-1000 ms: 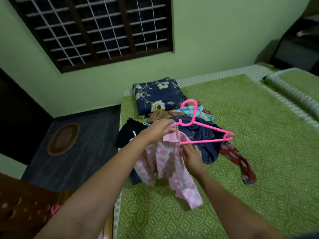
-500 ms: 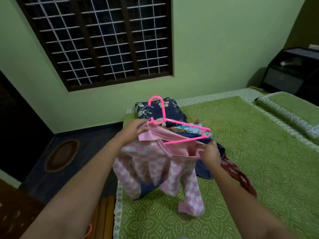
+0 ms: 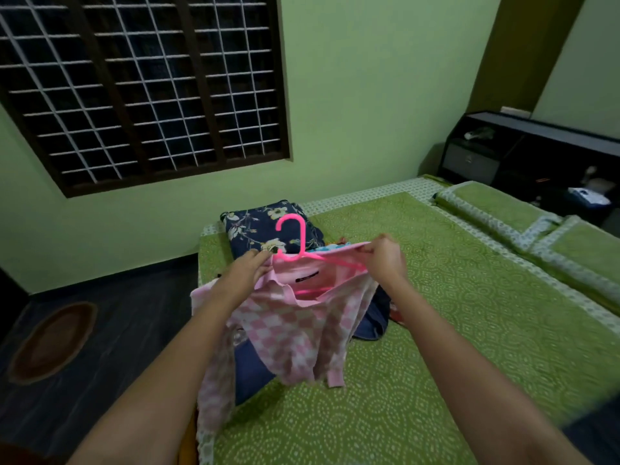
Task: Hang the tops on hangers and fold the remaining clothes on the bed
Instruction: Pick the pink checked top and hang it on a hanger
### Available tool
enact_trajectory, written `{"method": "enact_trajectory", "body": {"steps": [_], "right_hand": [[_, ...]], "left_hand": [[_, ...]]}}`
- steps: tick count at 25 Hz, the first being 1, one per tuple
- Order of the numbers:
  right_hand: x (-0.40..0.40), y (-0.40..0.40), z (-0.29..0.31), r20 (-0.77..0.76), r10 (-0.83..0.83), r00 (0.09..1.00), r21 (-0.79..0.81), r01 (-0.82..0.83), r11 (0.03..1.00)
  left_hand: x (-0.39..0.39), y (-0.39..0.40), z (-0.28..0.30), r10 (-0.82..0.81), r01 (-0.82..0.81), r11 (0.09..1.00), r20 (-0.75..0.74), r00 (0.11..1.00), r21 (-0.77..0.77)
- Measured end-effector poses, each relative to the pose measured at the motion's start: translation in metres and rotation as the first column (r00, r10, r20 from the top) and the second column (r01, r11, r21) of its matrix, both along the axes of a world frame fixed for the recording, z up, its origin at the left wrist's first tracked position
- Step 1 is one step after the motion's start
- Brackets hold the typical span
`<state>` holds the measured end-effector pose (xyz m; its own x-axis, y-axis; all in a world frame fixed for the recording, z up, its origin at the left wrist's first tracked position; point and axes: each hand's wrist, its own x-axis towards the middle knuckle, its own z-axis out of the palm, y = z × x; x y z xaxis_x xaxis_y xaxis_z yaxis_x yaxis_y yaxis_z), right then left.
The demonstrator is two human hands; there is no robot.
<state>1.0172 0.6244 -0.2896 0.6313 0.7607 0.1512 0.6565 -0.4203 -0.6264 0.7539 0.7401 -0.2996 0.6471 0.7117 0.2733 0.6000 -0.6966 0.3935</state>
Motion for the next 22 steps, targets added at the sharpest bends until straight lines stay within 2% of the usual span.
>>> {"method": "enact_trajectory", "body": {"steps": [2,3,5,6,7,8,9,10,11,12,13,14,17,20,22], "right_hand": [[-0.010,-0.025,0.025,-0.026,0.073,0.997,-0.022,-0.073,0.997],[-0.010,-0.042,0.036,-0.042,0.190,0.981,-0.099,-0.194,0.976],[-0.002,-0.088,0.060,-0.209,0.412,0.887,-0.227,-0.454,0.862],[0.010,-0.107,0.069,-0.287,0.420,0.861,-0.190,-0.481,0.856],[0.026,-0.123,0.077,-0.297,0.354,0.887,-0.095,-0.396,0.913],[0.046,-0.135,0.081,-0.208,0.218,0.953,-0.017,-0.227,0.974],[0.071,-0.149,0.083,-0.017,0.067,0.998,-0.017,-0.067,0.998],[0.088,-0.162,0.087,0.117,0.000,0.993,-0.088,0.011,0.996],[0.102,-0.174,0.087,0.138,0.014,0.990,-0.150,0.007,0.989],[0.114,-0.186,0.086,0.056,0.062,0.997,-0.151,-0.053,0.987],[0.125,-0.196,0.082,-0.051,0.092,0.994,-0.092,-0.096,0.991],[0.136,-0.207,0.077,-0.092,0.068,0.993,-0.036,-0.072,0.997],[0.171,-0.239,0.058,-0.042,-0.121,0.992,0.123,0.125,0.985],[0.208,-0.277,0.060,-0.024,-0.369,0.929,0.321,0.357,0.877],[0.233,-0.310,0.071,0.043,-0.428,0.903,0.401,0.377,0.835]], "left_hand": [[0.023,-0.002,0.010,0.006,-0.007,1.000,0.053,0.999,0.014],[0.034,-0.003,0.016,0.004,-0.006,1.000,0.082,0.997,0.024],[0.055,-0.010,0.031,-0.052,0.042,0.997,0.153,0.987,0.065],[0.066,-0.015,0.040,-0.093,0.078,0.994,0.191,0.977,0.081],[0.077,-0.021,0.050,-0.140,0.121,0.988,0.231,0.963,0.093],[0.088,-0.028,0.060,-0.194,0.170,0.979,0.256,0.947,0.111],[0.101,-0.036,0.069,-0.259,0.227,0.963,0.266,0.928,0.146],[0.114,-0.042,0.078,-0.320,0.278,0.942,0.263,0.910,0.186],[0.128,-0.047,0.085,-0.373,0.322,0.922,0.264,0.889,0.215],[0.142,-0.051,0.090,-0.413,0.358,0.906,0.274,0.869,0.227],[0.157,-0.054,0.094,-0.436,0.382,0.896,0.284,0.854,0.227],[0.176,-0.059,0.096,-0.451,0.399,0.890,0.292,0.844,0.221],[0.231,-0.080,0.092,-0.468,0.440,0.884,0.306,0.829,0.159],[0.299,-0.112,0.078,-0.592,0.575,0.806,0.212,0.777,0.143],[0.349,-0.136,0.072,-0.646,0.625,0.763,0.177,0.743,0.163]]}}
